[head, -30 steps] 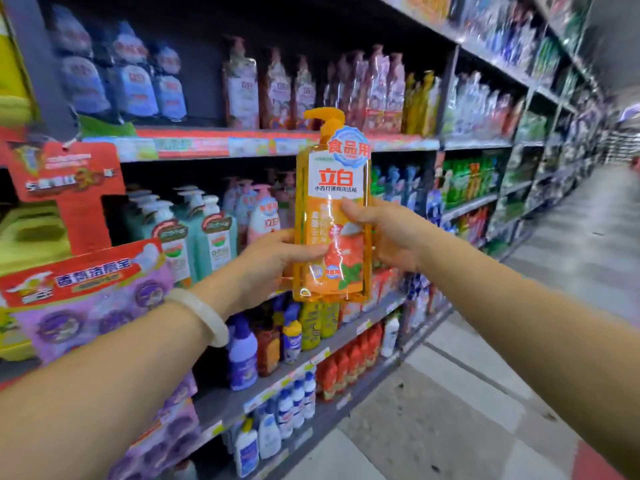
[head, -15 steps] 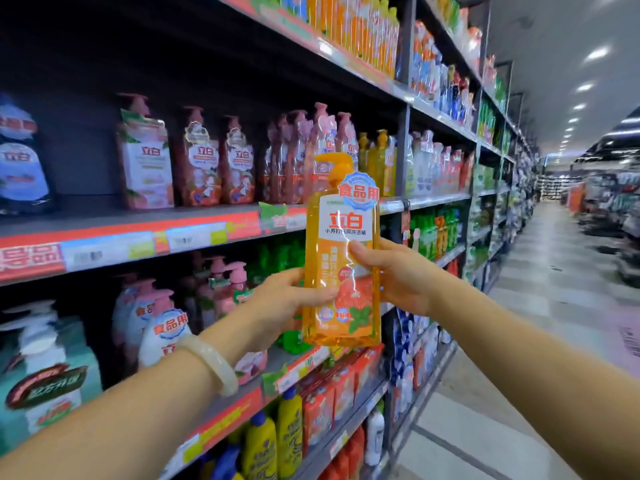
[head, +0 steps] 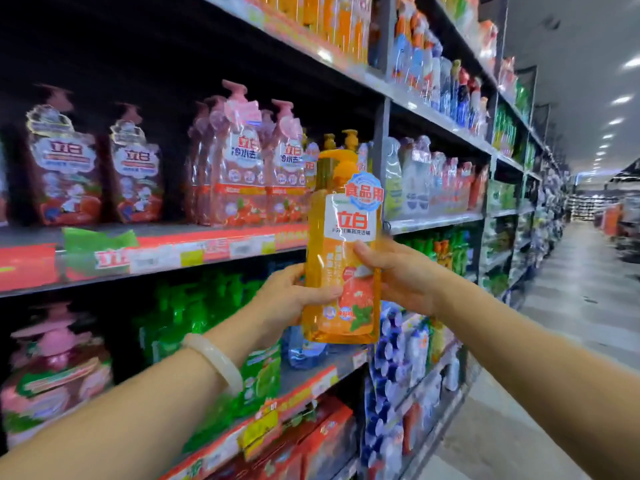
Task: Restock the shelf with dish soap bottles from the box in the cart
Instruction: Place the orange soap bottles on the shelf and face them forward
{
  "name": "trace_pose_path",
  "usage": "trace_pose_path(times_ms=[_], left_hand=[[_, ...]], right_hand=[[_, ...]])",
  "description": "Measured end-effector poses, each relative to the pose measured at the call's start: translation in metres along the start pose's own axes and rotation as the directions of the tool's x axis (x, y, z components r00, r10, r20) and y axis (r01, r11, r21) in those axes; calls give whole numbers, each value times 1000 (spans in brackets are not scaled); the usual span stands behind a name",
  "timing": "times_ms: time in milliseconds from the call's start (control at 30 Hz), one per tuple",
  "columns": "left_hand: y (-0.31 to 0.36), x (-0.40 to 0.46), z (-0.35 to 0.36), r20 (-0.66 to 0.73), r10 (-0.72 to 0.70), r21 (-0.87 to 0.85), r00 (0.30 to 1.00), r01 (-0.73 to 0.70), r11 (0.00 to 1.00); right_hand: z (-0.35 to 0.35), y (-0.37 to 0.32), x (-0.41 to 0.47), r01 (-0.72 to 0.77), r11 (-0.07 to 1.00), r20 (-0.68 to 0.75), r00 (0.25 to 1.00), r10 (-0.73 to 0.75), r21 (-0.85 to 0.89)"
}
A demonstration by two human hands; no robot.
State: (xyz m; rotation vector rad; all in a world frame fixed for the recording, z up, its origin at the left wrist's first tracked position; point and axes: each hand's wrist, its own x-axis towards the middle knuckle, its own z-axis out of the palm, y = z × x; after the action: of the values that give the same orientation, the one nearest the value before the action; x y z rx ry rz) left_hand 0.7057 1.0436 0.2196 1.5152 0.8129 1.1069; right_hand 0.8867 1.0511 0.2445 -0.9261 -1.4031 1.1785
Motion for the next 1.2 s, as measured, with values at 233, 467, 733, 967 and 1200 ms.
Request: trace_pose_path(times_ms=[233,467,733,967,1200], left_hand=[[9,110,48,-104,97,64,990,-91,994],[22,204,63,-180,175,130,968,-152,980],[49,291,45,-289,240,196,927,-189,962],[52,335,28,-407,277,246,870,-188,951],[49,341,12,-523,256,316,813,-94,944]], right_hand=[[-92,-16,79,93,995,48,994,-94,24],[-146,-37,160,170,985,93,981,-171,17],[-156,-61,265,245,969,166,955,-247,32],[-141,-57,336,340,936,145,925,-350,93],[-122,-47,368,413,909,192,890,-414,50]])
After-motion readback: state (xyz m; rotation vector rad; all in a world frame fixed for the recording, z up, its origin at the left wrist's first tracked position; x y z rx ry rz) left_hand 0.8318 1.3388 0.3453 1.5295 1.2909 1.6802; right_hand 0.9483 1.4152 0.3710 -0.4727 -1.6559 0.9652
